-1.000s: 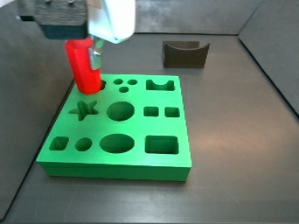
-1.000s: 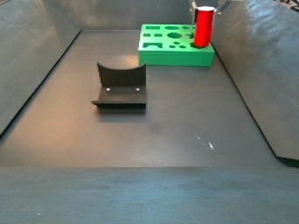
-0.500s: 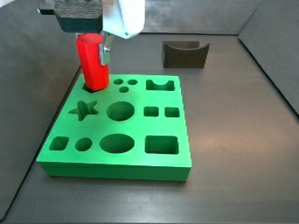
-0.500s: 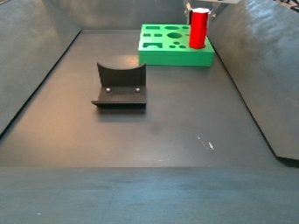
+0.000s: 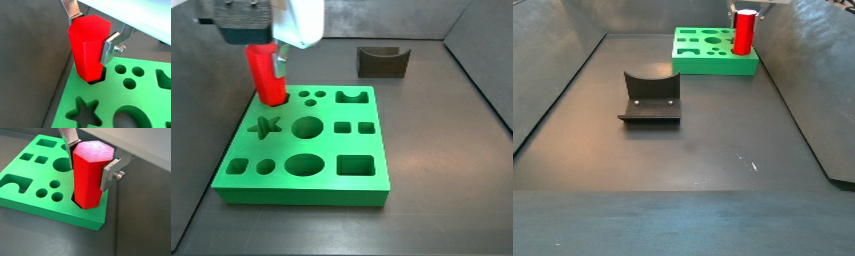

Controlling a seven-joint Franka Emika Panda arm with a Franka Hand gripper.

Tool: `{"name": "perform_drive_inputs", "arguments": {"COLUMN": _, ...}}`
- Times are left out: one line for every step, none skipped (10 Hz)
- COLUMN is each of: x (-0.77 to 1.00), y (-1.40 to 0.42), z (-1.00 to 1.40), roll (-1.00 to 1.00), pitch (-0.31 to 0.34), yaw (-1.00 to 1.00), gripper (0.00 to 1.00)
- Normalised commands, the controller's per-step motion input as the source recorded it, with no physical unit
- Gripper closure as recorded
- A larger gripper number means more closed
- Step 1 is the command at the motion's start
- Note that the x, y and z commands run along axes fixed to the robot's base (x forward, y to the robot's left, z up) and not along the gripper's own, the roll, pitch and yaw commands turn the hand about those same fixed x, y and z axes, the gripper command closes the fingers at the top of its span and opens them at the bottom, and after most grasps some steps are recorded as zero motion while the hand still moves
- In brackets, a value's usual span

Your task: Insert the hexagon object.

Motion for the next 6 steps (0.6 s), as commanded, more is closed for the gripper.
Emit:
{"name": "perform_drive_inputs", "arguments": {"x": 0.28, "y": 0.0, "z": -0.59, "roll": -0.07, "pitch": -0.017, "yaw": 0.0, "gripper": 1.0}}
{"name": "perform_drive_inputs", "arguments": {"x": 0.58, "y": -0.16, "z": -0.77, "roll": -0.09, "pitch": -0.07, "yaw": -0.05, "gripper": 1.0}}
{"name": "perform_drive_inputs", "arguments": {"x": 0.75, "y": -0.21, "z": -0.81, "roll": -0.14, "pitch": -0.069, "yaw": -0.04, "gripper": 1.0}}
{"name": "perform_drive_inputs", "arguments": {"x": 0.67, "y": -0.27, "z": -0.77, "roll": -0.16, "pitch": -0.08, "yaw": 0.0, "gripper": 1.0}}
{"name": "perform_drive_inputs", "arguments": {"x": 0.41, "y": -0.25, "z": -0.85, "roll": -0.12, "pitch": -0.117, "yaw": 0.0, "gripper": 1.0}}
{"name": "perform_drive_inputs", "arguments": {"x": 0.22, "y": -0.17, "z": -1.0, "roll": 0.0, "pitch": -0.113, "yaw": -0.14, "gripper": 1.0}}
